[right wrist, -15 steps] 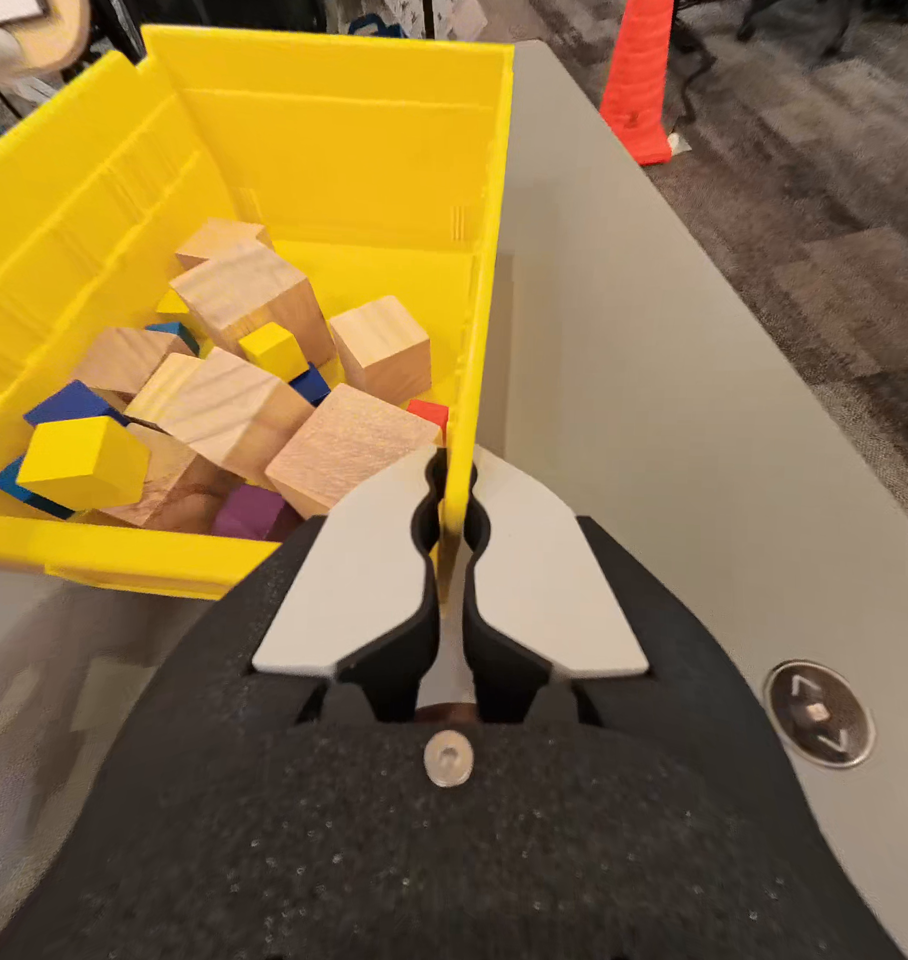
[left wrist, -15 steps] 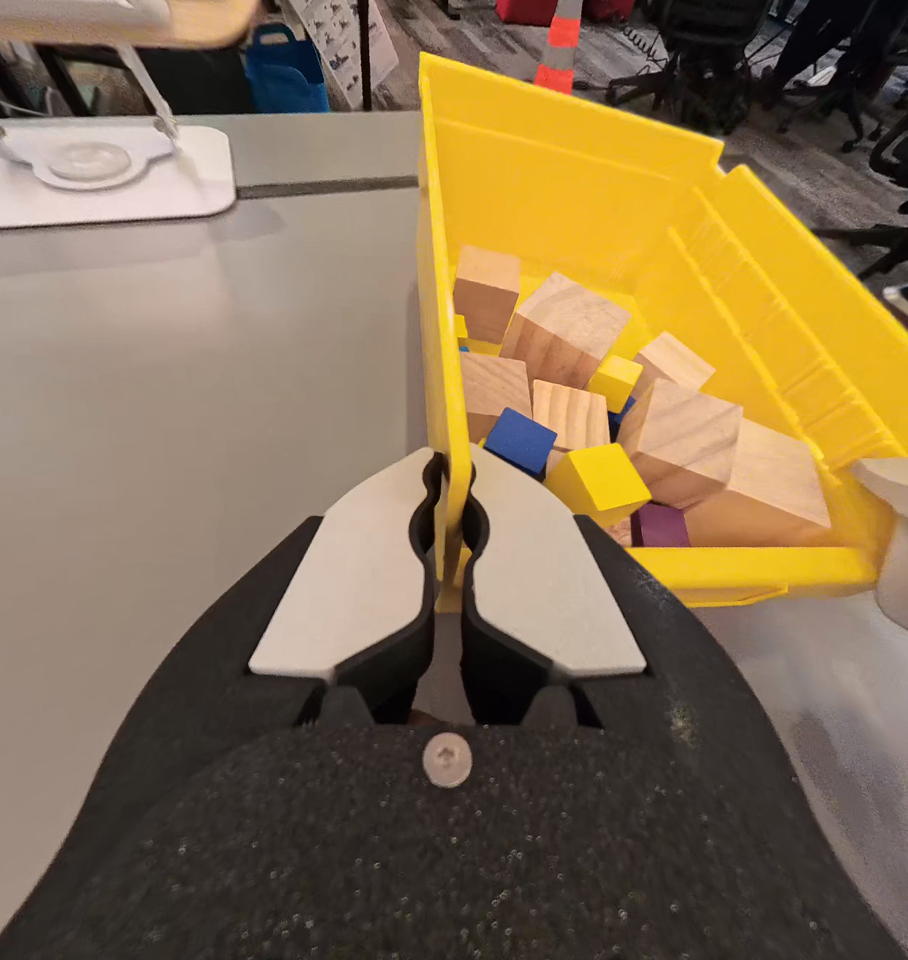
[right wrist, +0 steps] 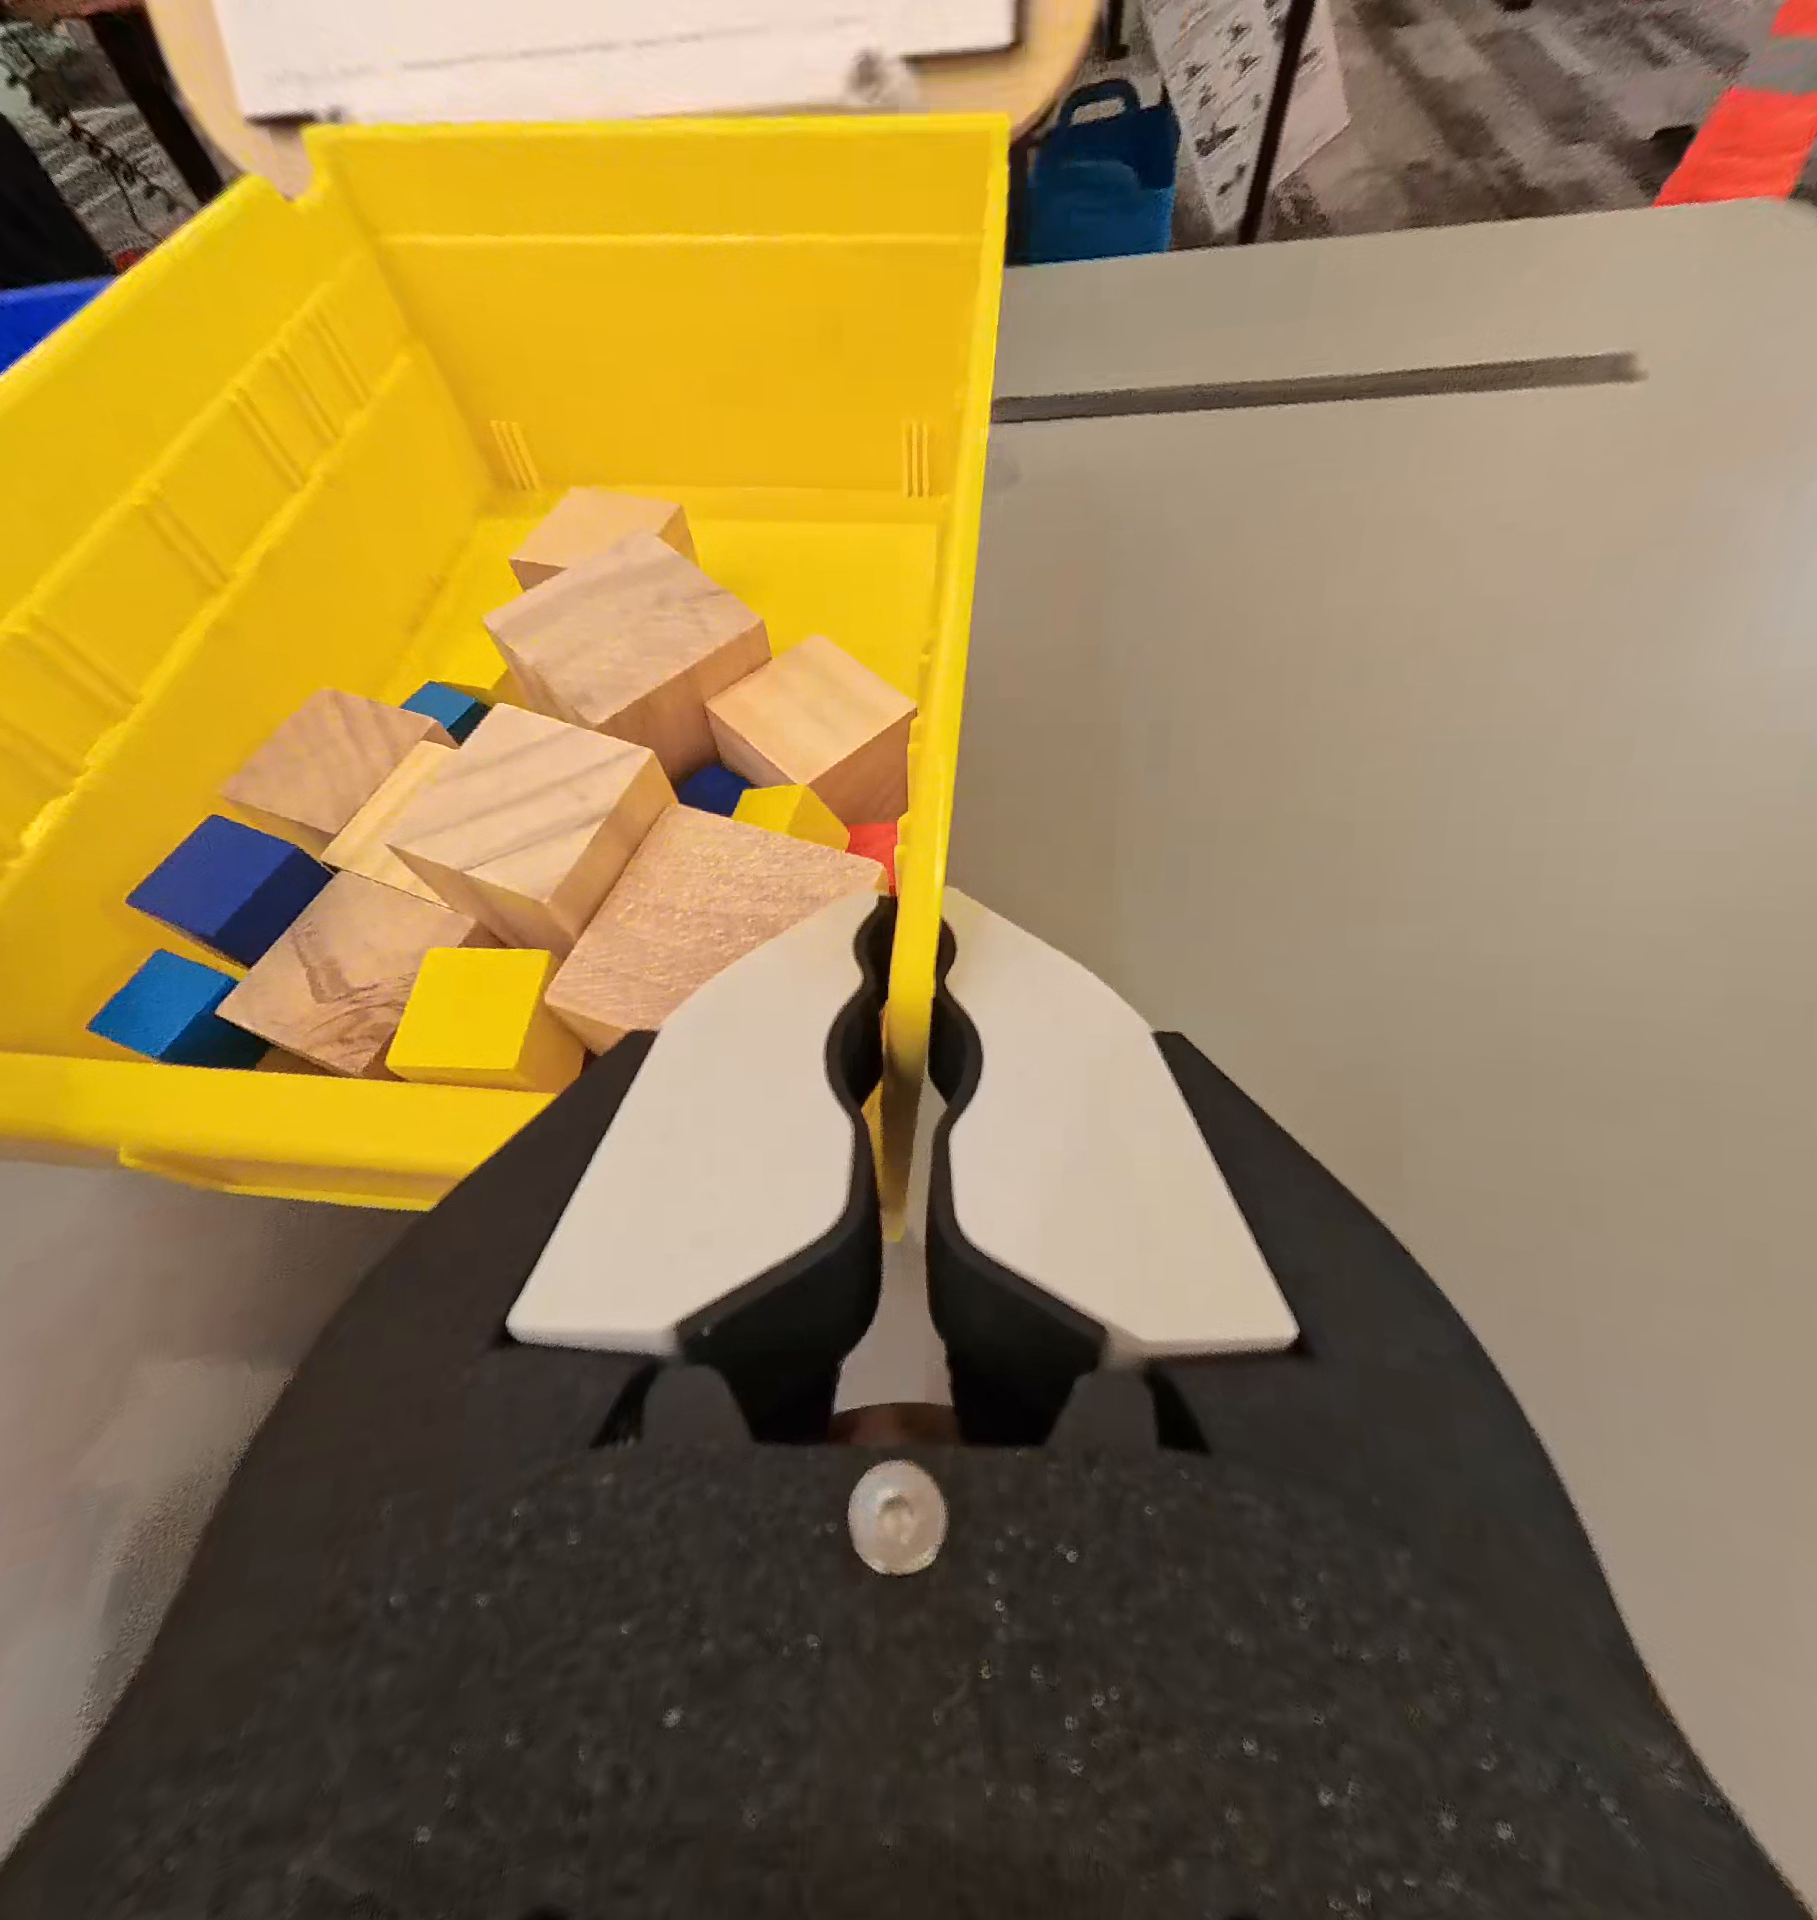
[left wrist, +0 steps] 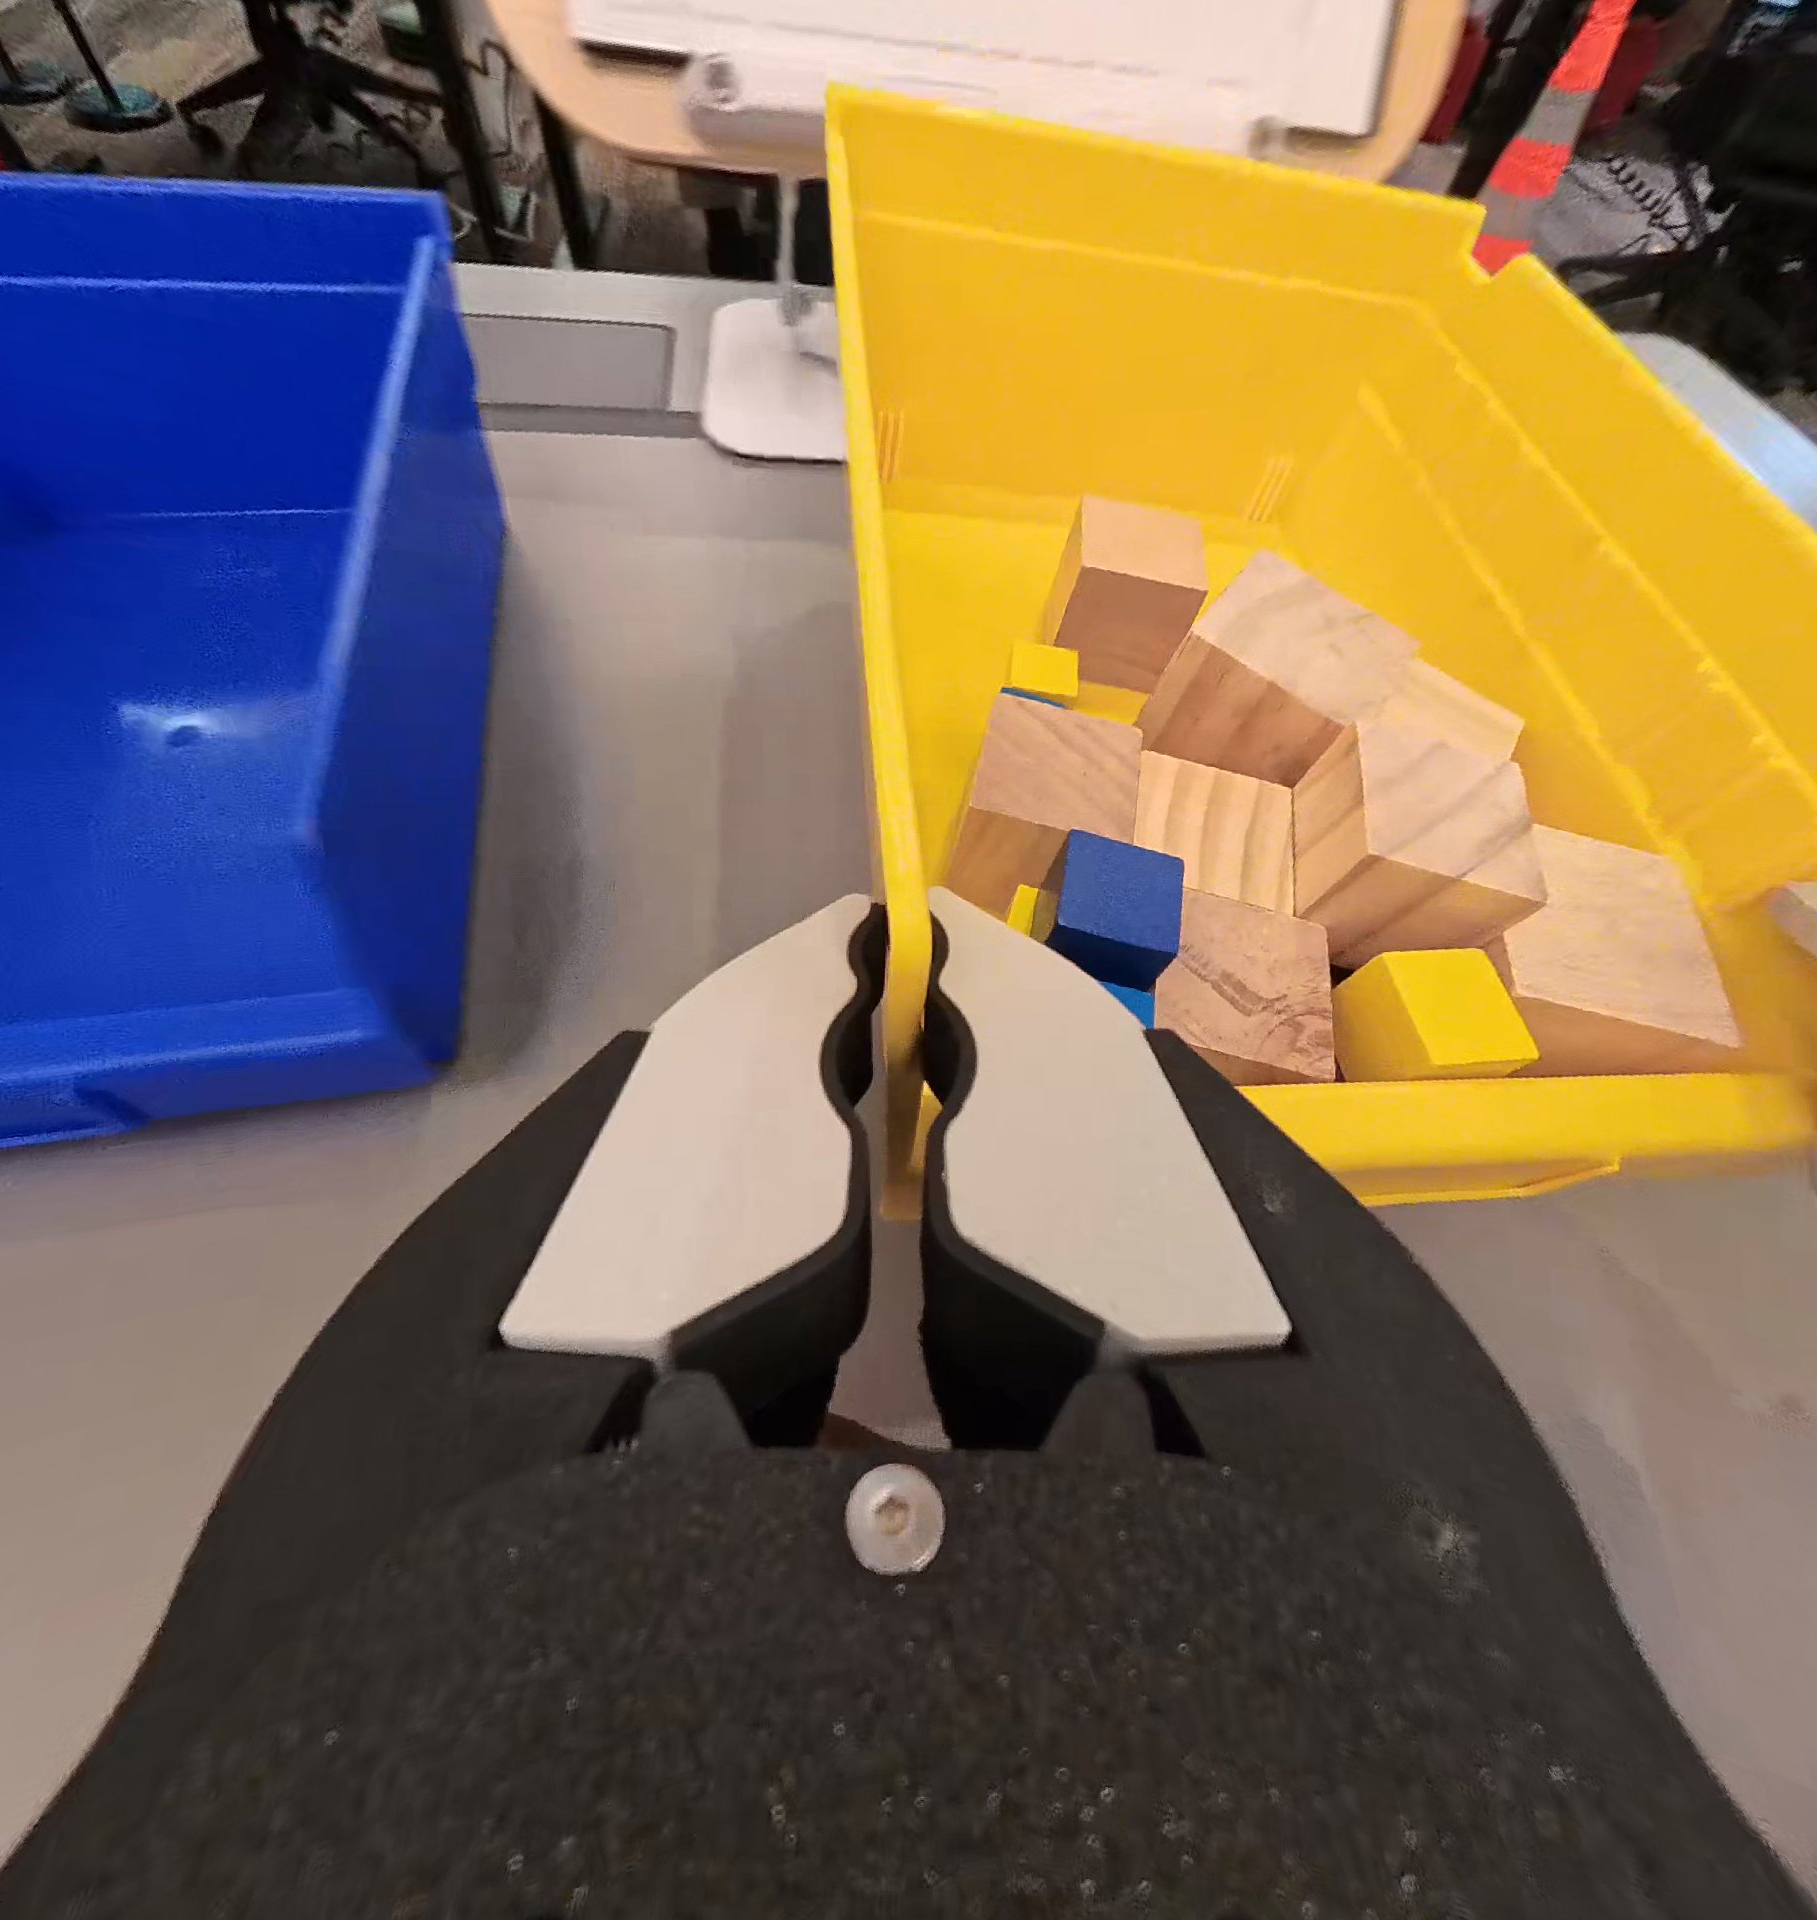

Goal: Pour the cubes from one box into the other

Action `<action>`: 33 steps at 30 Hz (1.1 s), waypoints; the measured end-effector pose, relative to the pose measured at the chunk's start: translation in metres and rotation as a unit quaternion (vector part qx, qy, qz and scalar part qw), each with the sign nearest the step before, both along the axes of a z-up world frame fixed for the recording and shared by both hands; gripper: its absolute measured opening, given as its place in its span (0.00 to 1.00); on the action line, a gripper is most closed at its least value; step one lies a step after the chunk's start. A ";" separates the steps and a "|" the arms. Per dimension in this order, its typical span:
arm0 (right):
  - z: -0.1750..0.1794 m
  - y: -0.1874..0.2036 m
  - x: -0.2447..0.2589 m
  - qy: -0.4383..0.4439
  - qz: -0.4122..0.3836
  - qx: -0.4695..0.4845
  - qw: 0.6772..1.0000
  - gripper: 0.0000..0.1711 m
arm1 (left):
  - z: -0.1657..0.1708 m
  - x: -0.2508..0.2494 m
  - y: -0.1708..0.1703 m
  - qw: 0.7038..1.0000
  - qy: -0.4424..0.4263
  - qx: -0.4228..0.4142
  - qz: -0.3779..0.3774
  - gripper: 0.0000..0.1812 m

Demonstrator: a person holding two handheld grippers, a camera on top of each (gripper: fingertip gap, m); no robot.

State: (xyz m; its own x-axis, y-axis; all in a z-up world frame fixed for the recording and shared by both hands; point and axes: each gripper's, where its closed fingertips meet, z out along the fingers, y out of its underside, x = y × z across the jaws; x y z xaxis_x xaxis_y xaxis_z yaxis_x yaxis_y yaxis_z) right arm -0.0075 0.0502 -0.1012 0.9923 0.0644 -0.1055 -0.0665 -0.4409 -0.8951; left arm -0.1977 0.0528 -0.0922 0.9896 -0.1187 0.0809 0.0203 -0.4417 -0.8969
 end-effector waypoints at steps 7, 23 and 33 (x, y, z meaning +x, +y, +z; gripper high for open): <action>-0.020 0.018 -0.051 -0.016 0.025 0.016 0.999 0.03 | -0.036 -0.052 0.019 1.000 -0.010 -0.027 0.008 0.02; 0.024 -0.074 -0.130 -0.042 0.286 0.069 0.955 0.21 | 0.013 -0.281 -0.043 0.989 -0.072 0.037 0.120 0.29; -0.025 -0.139 -0.251 -0.043 0.423 0.004 0.905 0.25 | -0.032 -0.297 0.030 0.997 -0.058 -0.013 0.050 0.04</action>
State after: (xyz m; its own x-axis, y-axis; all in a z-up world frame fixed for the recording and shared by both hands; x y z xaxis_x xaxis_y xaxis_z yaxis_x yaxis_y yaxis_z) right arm -0.2586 -0.0893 -0.1262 0.5917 0.8057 -0.0271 0.3619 -0.2955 -0.8841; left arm -0.4951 0.0831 -0.1238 0.9801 -0.0174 0.1979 0.1686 -0.4546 -0.8746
